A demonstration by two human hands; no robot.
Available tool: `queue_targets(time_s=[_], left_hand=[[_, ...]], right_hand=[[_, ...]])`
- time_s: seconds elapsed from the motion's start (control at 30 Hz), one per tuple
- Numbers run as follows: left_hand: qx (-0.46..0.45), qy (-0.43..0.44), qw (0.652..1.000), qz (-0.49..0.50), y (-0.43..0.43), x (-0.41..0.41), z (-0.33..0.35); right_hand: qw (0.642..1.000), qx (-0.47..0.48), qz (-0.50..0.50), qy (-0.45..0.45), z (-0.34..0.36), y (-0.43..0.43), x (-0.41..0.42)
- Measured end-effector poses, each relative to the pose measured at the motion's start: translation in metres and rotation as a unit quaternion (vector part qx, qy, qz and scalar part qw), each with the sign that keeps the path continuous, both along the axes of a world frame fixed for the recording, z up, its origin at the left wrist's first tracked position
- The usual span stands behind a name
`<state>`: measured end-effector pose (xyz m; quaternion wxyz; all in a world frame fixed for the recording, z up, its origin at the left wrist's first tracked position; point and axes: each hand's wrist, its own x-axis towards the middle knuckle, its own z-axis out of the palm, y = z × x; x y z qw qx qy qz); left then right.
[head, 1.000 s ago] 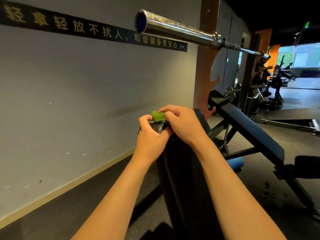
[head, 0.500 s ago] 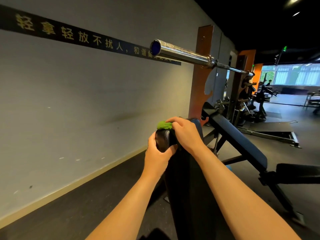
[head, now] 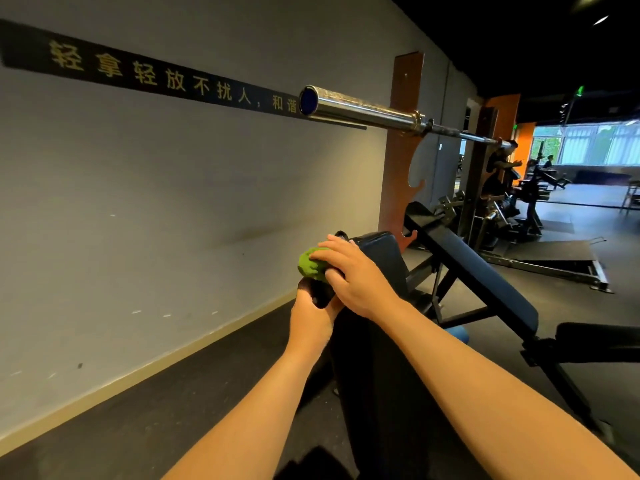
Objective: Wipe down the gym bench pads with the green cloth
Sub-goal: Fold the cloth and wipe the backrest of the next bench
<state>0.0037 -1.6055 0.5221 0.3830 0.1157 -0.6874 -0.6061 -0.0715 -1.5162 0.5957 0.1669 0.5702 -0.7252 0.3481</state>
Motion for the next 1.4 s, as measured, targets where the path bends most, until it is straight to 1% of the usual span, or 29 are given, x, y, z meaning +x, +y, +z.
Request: queue_targets(time_s=[0.03,0.07,0.1,0.17,0.23,0.3,0.33,0.4,0.47,0.53,0.57,0.6,0.67,0.77,0.8,0.87,0.93,0.97,1.03,1.1,1.17,1.27,1.33,1.4], left_hand=[[0.004,-0.006,1.000,0.000,0.002,0.001,0.000],[0.001,-0.008,1.000,0.003,0.004,0.002,0.000],[-0.006,-0.008,1.000,0.008,0.005,0.003,0.000],[-0.011,-0.005,1.000,0.004,0.006,0.003,-0.001],[-0.007,0.000,1.000,0.011,0.006,0.002,-0.003],[-0.005,0.000,1.000,0.020,0.005,0.001,-0.003],[0.008,0.000,1.000,0.013,0.005,0.001,-0.001],[0.084,0.041,0.995,-0.020,0.003,0.001,0.003],[0.061,0.036,0.997,0.028,0.007,0.002,0.009],[0.031,0.012,0.999,0.035,0.008,0.003,0.009],[0.017,0.000,0.999,0.035,0.011,0.005,0.010],[0.025,-0.010,0.999,0.039,0.016,0.006,0.013],[0.023,-0.025,0.998,0.046,0.020,0.008,0.012],[-0.045,-0.053,0.995,0.067,0.016,0.007,0.009],[-0.050,-0.053,0.995,0.062,0.017,0.009,0.011],[-0.071,-0.060,0.995,0.031,0.014,0.011,0.015],[-0.125,-0.095,0.987,0.014,0.009,0.014,0.022],[-0.154,-0.117,0.981,0.018,0.009,0.014,0.026],[-0.188,-0.151,0.970,0.032,0.008,0.015,0.032],[-0.188,-0.157,0.969,0.035,0.009,0.015,0.035],[-0.188,-0.151,0.970,0.036,0.011,0.016,0.035],[-0.186,-0.124,0.974,0.046,0.013,0.014,0.035],[-0.209,-0.098,0.970,0.077,0.012,0.009,0.037],[-0.237,-0.112,0.958,0.114,0.009,0.003,0.040]], right_hand=[[0.995,-0.051,-0.012,-0.084,0.001,-0.001,0.000],[0.982,-0.096,-0.023,-0.161,0.001,-0.001,-0.001],[0.967,-0.128,-0.030,-0.217,0.001,-0.002,-0.003],[0.958,-0.151,-0.035,-0.241,0.000,-0.002,-0.002],[0.956,-0.158,-0.029,-0.246,0.001,-0.001,-0.001],[0.962,-0.160,-0.015,-0.223,0.002,-0.003,0.000],[0.970,-0.150,-0.006,-0.189,0.000,-0.004,0.002],[0.988,-0.117,0.001,-0.105,-0.006,-0.008,0.005],[0.996,-0.085,-0.015,-0.005,-0.016,-0.009,0.008],[0.995,-0.066,-0.020,0.074,-0.025,-0.007,0.010],[0.994,-0.059,-0.017,0.092,-0.028,-0.005,0.009],[0.994,-0.056,-0.011,0.094,-0.030,-0.002,0.008],[0.996,-0.046,0.006,0.077,-0.035,0.005,0.003],[0.997,-0.032,0.033,0.054,-0.035,0.009,-0.004],[0.998,-0.039,0.035,0.027,-0.033,0.009,-0.006],[0.993,-0.090,0.013,-0.073,-0.026,0.007,-0.013],[0.971,-0.143,-0.040,-0.189,-0.020,0.005,-0.022],[0.959,-0.153,-0.062,-0.230,-0.017,0.005,-0.027],[0.942,-0.166,-0.093,-0.278,-0.012,0.002,-0.029],[0.926,-0.187,-0.103,-0.311,-0.008,0.001,-0.022],[0.925,-0.196,-0.095,-0.312,-0.008,0.001,-0.011],[0.952,-0.181,-0.030,-0.245,-0.021,0.000,0.005],[0.963,-0.174,0.005,-0.206,-0.032,-0.002,0.008],[0.967,-0.169,0.011,-0.192,-0.035,-0.002,0.000]])
